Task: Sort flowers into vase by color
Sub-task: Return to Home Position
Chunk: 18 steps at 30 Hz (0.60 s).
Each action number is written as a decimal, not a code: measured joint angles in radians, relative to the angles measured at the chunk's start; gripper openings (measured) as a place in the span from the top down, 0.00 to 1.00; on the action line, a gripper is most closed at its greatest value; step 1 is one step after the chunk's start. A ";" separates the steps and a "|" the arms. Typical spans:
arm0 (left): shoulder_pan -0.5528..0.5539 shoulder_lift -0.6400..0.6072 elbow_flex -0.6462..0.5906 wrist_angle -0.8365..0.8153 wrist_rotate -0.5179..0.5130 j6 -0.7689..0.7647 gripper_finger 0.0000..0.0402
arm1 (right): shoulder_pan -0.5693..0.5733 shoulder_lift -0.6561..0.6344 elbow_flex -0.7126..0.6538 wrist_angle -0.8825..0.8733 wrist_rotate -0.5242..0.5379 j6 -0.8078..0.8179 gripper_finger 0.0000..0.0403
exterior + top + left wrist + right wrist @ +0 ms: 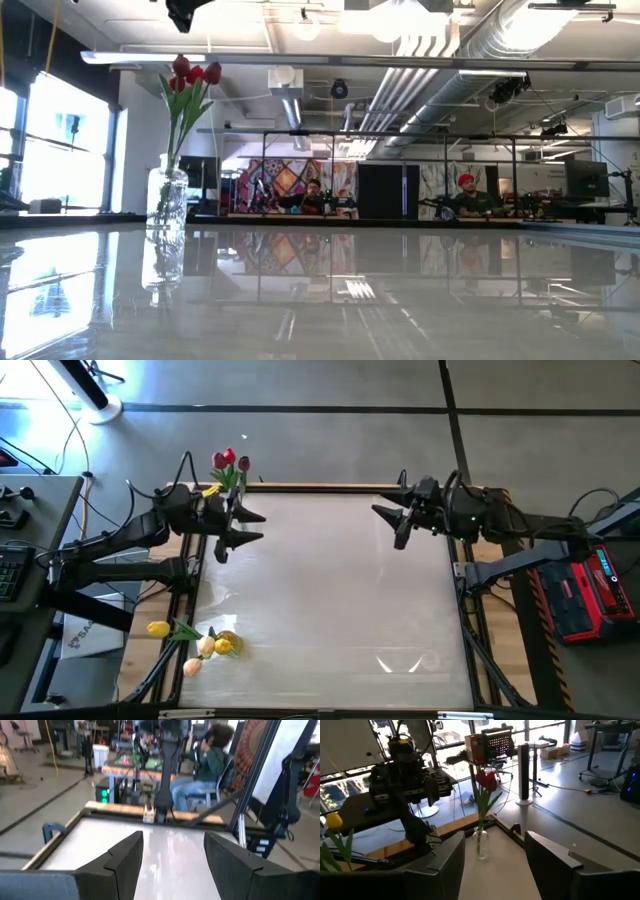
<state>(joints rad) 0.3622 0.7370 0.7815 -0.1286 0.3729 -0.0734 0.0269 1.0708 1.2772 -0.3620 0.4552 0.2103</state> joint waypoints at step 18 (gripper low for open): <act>0.000 -0.083 -0.258 0.156 -0.017 -0.044 0.72 | 0.005 -0.189 -0.599 0.567 -0.032 -0.066 0.70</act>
<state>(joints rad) 0.3626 0.6543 0.5236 0.0272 0.3561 -0.1176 0.0315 0.8813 0.6781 0.2054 0.4231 0.1441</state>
